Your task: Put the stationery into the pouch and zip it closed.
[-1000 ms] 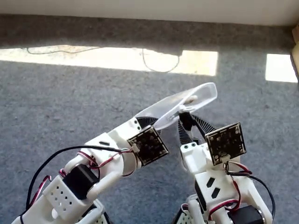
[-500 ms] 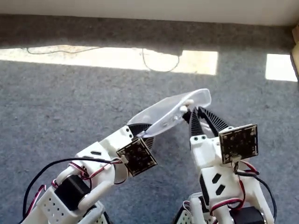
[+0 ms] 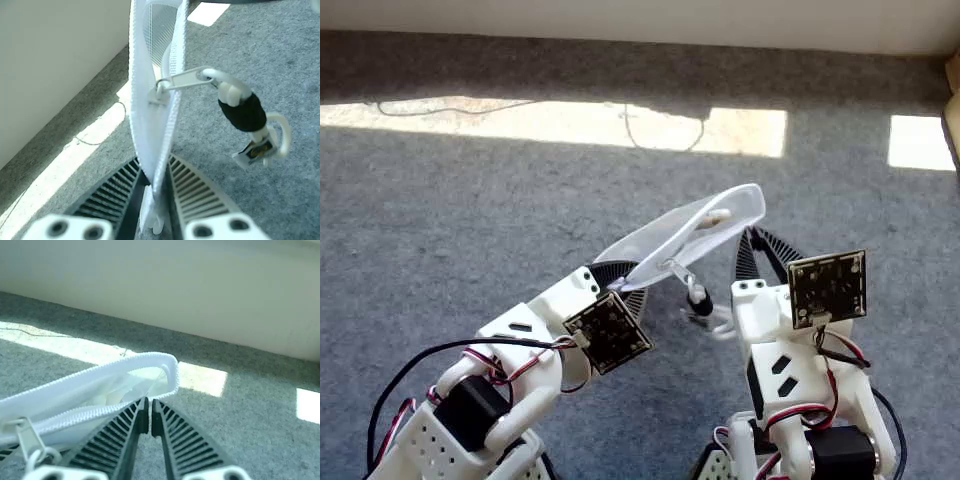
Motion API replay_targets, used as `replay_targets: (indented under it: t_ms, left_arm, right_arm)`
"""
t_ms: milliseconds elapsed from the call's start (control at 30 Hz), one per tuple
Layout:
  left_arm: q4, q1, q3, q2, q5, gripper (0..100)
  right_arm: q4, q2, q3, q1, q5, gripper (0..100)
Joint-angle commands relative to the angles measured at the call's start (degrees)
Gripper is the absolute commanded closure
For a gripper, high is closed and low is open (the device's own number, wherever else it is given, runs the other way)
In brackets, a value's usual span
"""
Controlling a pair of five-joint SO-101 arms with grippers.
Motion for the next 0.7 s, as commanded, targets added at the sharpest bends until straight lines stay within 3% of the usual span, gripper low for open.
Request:
replay_targets:
  t_ms: [0, 300, 467, 667]
  left_arm:
    - [0.0, -1.63, -0.57, -0.66, 0.35, 100]
    - [-0.09, -1.63, -0.57, -0.66, 0.35, 100]
    - [-0.09, -1.63, -0.57, -0.66, 0.35, 100]
    - [-0.09, -1.63, -0.57, -0.66, 0.44, 100]
  right_arm:
    - [4.0, 0.4, -4.09, 0.13, -0.35, 95.8]
    - [16.92, 0.4, -12.88, -0.75, -8.88, 78.7]
    - [25.45, 0.4, -17.54, -11.56, -8.88, 77.4]
    - [26.68, 0.4, -17.71, -25.98, -9.23, 77.4]
